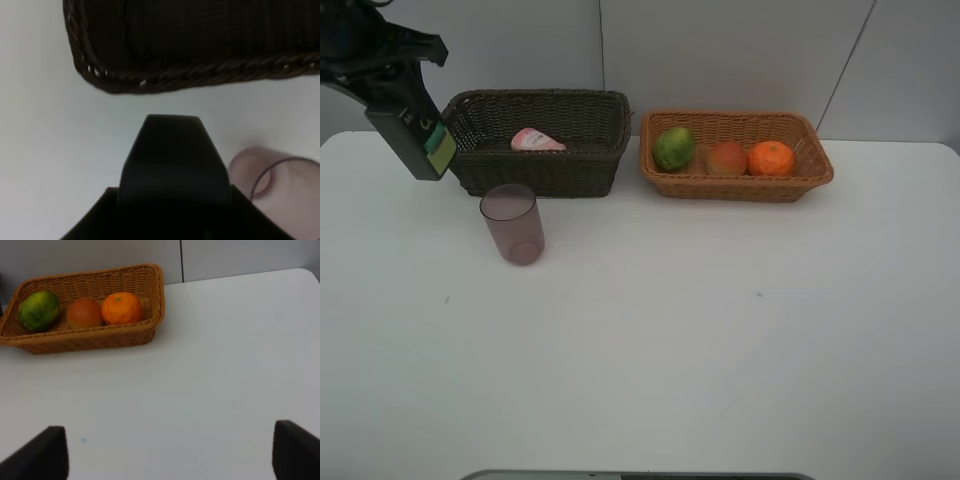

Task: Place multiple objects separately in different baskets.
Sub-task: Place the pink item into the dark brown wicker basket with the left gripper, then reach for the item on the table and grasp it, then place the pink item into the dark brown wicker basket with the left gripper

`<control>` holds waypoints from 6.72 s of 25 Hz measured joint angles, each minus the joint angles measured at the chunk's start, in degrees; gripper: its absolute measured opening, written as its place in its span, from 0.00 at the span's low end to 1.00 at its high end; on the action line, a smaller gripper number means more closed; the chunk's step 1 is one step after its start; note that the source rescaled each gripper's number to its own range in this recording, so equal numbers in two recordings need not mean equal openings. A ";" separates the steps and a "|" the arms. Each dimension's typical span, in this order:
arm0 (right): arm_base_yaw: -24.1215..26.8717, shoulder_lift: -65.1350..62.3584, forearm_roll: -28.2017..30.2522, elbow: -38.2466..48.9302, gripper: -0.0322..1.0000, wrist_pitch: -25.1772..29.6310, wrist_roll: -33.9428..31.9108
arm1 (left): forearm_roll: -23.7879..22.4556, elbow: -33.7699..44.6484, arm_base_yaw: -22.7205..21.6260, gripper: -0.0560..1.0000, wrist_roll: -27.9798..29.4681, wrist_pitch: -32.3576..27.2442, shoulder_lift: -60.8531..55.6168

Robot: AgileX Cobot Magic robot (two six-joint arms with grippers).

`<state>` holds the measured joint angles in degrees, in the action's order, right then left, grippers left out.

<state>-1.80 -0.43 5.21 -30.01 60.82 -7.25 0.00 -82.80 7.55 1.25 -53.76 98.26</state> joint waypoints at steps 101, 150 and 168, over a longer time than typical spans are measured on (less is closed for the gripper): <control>0.00 0.00 0.00 0.00 0.78 0.00 0.00 | -4.65 12.21 24.52 0.97 -3.51 10.21 8.14; 0.00 0.00 0.00 0.00 0.78 0.00 0.00 | -6.94 19.86 23.08 0.05 -3.51 21.94 11.58; 0.00 0.00 0.00 0.00 0.78 0.00 0.00 | -7.75 -6.50 23.08 0.05 6.18 4.90 7.91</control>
<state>-1.80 -0.43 5.21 -30.01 60.82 -7.25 -7.75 -89.30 30.63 7.43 -48.85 106.17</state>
